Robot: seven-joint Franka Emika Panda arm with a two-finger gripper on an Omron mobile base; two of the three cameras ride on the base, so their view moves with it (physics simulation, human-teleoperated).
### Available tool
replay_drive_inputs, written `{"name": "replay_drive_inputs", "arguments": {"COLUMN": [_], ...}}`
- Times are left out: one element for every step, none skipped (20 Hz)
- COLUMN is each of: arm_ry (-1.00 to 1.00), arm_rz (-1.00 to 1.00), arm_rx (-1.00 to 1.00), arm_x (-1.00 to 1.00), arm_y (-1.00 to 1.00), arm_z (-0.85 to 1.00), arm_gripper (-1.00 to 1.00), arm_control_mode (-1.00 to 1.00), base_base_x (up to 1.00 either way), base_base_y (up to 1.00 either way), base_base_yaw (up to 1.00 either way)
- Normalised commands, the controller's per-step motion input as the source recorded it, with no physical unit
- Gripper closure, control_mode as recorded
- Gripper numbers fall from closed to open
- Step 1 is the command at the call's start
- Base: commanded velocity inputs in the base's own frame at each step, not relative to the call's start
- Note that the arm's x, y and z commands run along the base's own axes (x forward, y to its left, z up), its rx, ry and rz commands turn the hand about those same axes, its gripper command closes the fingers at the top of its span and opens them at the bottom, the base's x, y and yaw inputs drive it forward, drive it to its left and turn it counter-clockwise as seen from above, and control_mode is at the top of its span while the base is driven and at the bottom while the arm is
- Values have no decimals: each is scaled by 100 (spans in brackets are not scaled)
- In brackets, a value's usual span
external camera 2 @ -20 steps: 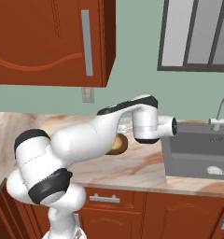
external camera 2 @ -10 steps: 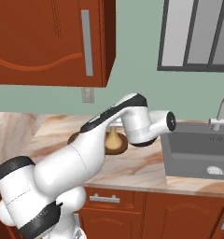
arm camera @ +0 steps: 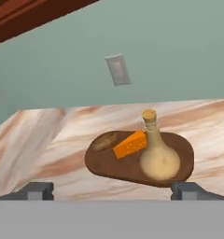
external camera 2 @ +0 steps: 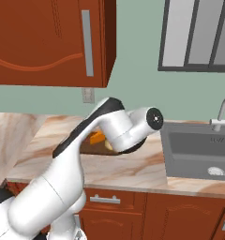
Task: Retrieve the reheated potato from the microwave, then place the potato, cheese, and condiment on the cutting board.
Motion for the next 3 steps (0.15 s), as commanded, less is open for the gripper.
{"name": "replay_drive_inputs", "arguments": {"arm_ry": [0, 1, 3], "arm_rz": [-15, -11, -10], "arm_rx": [-28, -28, -28], "arm_x": [-32, -31, -29], "arm_y": [11, 6, 5], "arm_z": [14, 19, 20], "arm_gripper": [-100, -100, -100], "arm_control_mode": [-100, -100, -100], "base_base_x": [0, 0, 0], "base_base_y": [0, 0, 0], "base_base_yaw": [0, 0, 0]}}
